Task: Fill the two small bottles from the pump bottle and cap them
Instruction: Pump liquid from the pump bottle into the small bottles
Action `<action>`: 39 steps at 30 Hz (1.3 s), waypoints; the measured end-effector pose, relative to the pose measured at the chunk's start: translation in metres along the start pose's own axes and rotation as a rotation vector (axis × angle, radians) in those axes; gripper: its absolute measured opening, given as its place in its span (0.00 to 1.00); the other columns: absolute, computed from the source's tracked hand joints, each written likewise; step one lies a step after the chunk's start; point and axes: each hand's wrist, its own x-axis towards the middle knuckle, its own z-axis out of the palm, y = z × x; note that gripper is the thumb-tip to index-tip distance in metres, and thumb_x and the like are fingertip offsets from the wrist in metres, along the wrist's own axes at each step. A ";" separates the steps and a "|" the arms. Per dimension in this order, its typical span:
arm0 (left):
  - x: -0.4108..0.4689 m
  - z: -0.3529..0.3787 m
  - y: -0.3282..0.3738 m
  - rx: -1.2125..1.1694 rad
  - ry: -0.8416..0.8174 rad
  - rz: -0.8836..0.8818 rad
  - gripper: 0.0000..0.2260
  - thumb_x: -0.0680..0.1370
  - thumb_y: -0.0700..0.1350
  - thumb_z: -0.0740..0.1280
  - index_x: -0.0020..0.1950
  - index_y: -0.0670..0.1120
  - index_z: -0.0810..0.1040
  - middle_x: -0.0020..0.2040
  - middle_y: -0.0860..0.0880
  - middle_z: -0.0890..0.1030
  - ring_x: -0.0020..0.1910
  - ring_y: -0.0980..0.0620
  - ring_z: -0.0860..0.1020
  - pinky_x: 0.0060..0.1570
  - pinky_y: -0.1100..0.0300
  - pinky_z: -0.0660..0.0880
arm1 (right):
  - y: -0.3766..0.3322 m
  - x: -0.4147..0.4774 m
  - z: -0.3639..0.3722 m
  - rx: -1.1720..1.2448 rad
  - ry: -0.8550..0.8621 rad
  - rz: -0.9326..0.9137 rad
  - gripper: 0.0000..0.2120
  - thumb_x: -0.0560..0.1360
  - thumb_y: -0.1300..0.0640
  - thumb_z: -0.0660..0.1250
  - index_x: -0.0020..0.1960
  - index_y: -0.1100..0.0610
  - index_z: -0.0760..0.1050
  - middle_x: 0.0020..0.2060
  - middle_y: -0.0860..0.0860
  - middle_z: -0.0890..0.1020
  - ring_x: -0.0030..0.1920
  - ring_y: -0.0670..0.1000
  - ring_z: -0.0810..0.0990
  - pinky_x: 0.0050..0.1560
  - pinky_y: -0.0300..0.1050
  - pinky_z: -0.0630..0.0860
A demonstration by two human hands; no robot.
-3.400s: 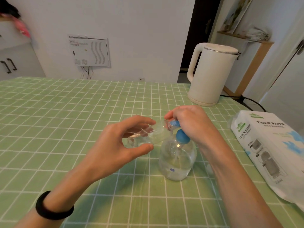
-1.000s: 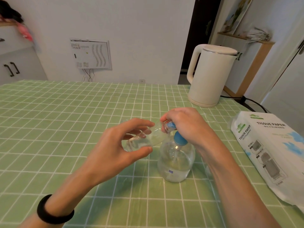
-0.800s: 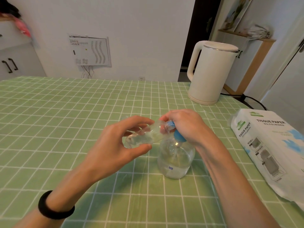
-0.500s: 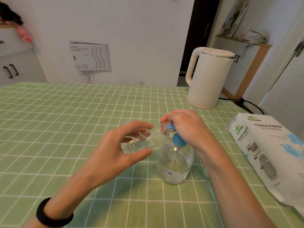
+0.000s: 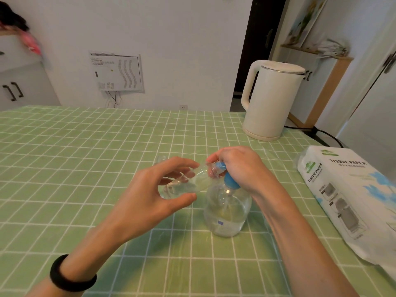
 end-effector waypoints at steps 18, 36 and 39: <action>0.000 0.000 0.001 0.008 0.005 -0.010 0.22 0.73 0.50 0.79 0.65 0.63 0.80 0.57 0.62 0.85 0.59 0.60 0.84 0.62 0.55 0.81 | 0.000 0.000 0.000 -0.014 0.054 -0.026 0.18 0.80 0.61 0.61 0.39 0.51 0.86 0.37 0.43 0.86 0.34 0.33 0.82 0.36 0.37 0.73; 0.000 0.000 0.003 -0.018 -0.005 -0.007 0.23 0.72 0.58 0.75 0.66 0.61 0.80 0.58 0.61 0.85 0.60 0.59 0.84 0.62 0.55 0.82 | 0.000 -0.002 0.000 -0.022 -0.002 -0.059 0.17 0.79 0.61 0.62 0.39 0.54 0.86 0.35 0.49 0.88 0.37 0.44 0.85 0.48 0.46 0.78; 0.000 0.000 0.003 -0.016 0.004 -0.012 0.22 0.73 0.55 0.78 0.66 0.61 0.80 0.58 0.61 0.86 0.60 0.58 0.84 0.62 0.54 0.81 | -0.002 -0.002 0.000 -0.035 0.003 -0.089 0.16 0.79 0.60 0.62 0.38 0.53 0.85 0.35 0.48 0.88 0.40 0.42 0.85 0.49 0.47 0.77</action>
